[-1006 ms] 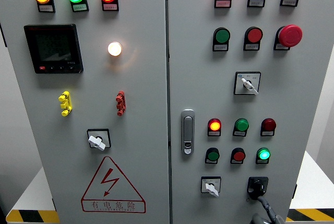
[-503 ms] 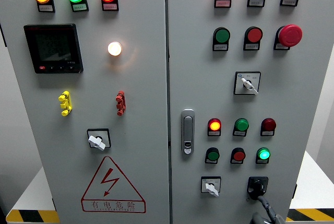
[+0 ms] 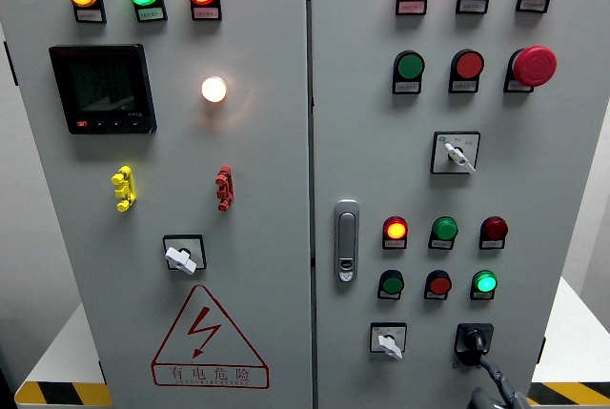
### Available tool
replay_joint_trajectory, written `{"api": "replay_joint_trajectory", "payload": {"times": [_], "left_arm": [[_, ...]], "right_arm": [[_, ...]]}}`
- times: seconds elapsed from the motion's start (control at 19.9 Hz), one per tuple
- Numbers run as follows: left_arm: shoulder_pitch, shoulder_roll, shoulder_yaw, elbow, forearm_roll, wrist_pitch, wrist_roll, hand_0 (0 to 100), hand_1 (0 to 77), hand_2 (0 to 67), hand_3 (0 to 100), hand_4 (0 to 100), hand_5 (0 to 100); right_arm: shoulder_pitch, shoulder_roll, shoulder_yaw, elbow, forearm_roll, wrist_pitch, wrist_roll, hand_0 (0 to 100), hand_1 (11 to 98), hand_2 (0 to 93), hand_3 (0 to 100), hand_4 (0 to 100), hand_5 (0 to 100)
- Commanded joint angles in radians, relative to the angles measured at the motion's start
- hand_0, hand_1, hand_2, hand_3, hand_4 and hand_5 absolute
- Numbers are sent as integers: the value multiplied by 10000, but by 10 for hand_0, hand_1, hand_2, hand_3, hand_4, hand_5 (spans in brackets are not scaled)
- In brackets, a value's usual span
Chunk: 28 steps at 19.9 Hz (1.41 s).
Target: Trip black knob to open circuit
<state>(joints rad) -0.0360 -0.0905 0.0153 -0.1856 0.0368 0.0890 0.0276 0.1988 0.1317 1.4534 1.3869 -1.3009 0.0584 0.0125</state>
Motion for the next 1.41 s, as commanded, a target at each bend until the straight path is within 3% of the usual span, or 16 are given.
{"api": "replay_joint_trajectory", "payload": {"times": [0.0, 0.1, 0.2, 0.3, 0.35, 0.4, 0.45, 0.55, 0.6, 0.8, 1.01, 1.16, 1.36], "left_arm": [[-8, 0, 0, 0, 0, 0, 0, 0, 0, 195, 262, 99, 86], [-8, 0, 0, 0, 0, 0, 0, 0, 0, 195, 262, 99, 86], [-8, 0, 0, 0, 0, 0, 0, 0, 0, 195, 262, 99, 86], [-8, 0, 0, 0, 0, 0, 0, 0, 0, 195, 262, 99, 85], [-8, 0, 0, 0, 0, 0, 0, 0, 0, 195, 262, 99, 86], [-8, 0, 0, 0, 0, 0, 0, 0, 0, 195, 262, 99, 86], [7, 0, 0, 0, 0, 0, 0, 0, 0, 195, 262, 99, 86], [-8, 0, 0, 0, 0, 0, 0, 0, 0, 195, 262, 99, 86], [-8, 0, 0, 0, 0, 0, 0, 0, 0, 195, 262, 99, 86], [-8, 0, 0, 0, 0, 0, 0, 0, 0, 195, 262, 99, 86], [-8, 0, 0, 0, 0, 0, 0, 0, 0, 195, 262, 99, 86], [-8, 0, 0, 0, 0, 0, 0, 0, 0, 195, 262, 99, 86], [-8, 0, 0, 0, 0, 0, 0, 0, 0, 195, 262, 99, 86]], "right_arm": [[-9, -74, 161, -2, 1, -1, -2, 1000, 479, 0, 919, 994, 1000], [-71, -212, 177, 29, 1, -1, 28, 1000, 476, 0, 920, 994, 1000], [-193, -258, 177, 105, -30, -1, 59, 1000, 475, 0, 921, 991, 1000], [-529, -258, 146, 395, -60, 29, 74, 1000, 463, 0, 912, 954, 1000], [-683, -258, 131, 549, -106, 75, 74, 1000, 451, 0, 836, 856, 1000], [-821, -243, 116, 657, -167, 91, 74, 1000, 448, 0, 648, 590, 921], [-929, -243, 115, 779, -183, 91, 74, 1000, 447, 0, 543, 462, 760], [-1113, -228, 115, 1010, -275, 91, 74, 1000, 444, 0, 380, 272, 556], [-1205, -197, 115, 1117, -442, 91, 74, 1000, 443, 0, 346, 237, 522], [-1620, -59, 131, 1425, -904, 91, 74, 1000, 437, 0, 232, 149, 396], [-1942, -28, 162, 1593, -1027, 91, 90, 1000, 434, 6, 161, 95, 298], [-2111, 94, 177, 1686, -1363, 91, 90, 1000, 435, 13, 140, 78, 268], [-2203, 95, 192, 1762, -1411, 91, 90, 1000, 434, 16, 134, 76, 260]]}}
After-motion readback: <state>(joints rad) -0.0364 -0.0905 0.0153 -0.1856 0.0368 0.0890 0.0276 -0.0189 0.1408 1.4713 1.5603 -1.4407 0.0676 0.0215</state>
